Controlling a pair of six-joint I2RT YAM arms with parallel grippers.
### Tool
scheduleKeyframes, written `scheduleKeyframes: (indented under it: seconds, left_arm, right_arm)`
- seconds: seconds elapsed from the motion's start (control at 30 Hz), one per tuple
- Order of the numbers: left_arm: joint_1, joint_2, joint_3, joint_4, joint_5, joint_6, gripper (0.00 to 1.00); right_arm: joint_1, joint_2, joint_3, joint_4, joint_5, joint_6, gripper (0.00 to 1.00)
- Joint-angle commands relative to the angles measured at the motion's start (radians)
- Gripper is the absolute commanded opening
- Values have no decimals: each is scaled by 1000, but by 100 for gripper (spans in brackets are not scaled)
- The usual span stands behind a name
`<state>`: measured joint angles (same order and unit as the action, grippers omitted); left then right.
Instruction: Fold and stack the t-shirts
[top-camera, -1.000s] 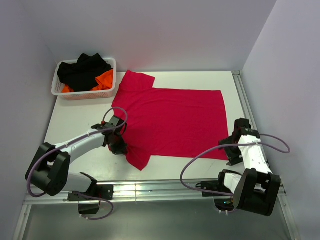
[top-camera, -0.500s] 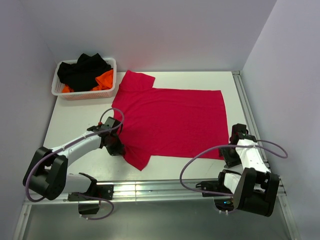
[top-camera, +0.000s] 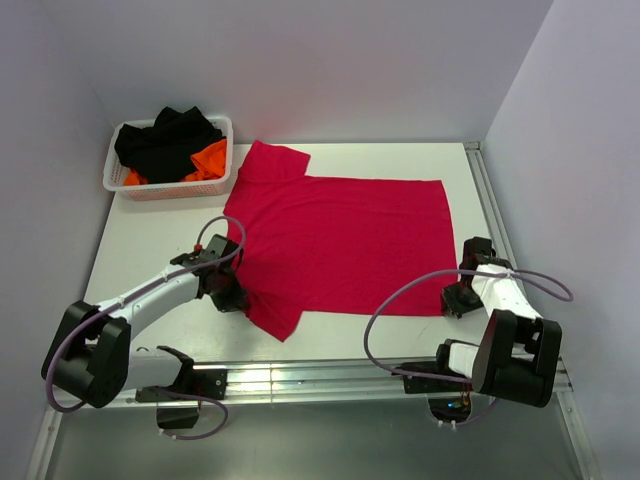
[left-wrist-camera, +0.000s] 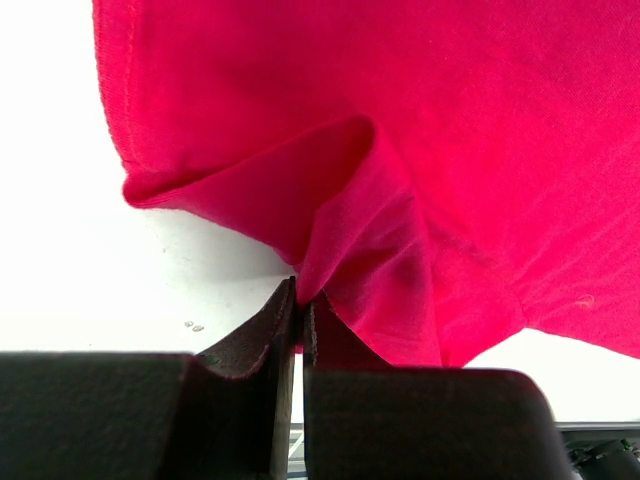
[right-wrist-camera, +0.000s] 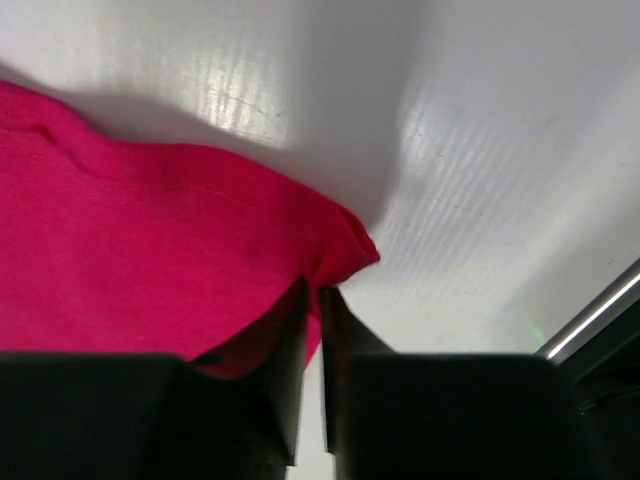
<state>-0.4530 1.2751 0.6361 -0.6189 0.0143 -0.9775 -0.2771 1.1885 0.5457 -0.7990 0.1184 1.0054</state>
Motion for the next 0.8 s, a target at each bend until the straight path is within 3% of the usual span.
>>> scheduleKeyframes:
  seconds: [0.0,0.1,0.27,0.53,0.77]
  left_arm:
    - [4,-36,-1,-22,-10,5,0]
    - [4,-43,7,-33,-10,2,0]
    - [4,-72,91,-126,-10,22,0]
    - [4,-166,220,-388,-54,63,0]
    - [7,-122,372,-450,-54,66,0]
  right_arm:
    - [3,52,-10,81,76,15,10]
    - [1,59,3,75,78,-1,0]
    - [1,33,48,12,63,-24,0]
    - [3,-79,197,-242,112,-113,0]
    - [18,-67,284,-261,52,-114,0]
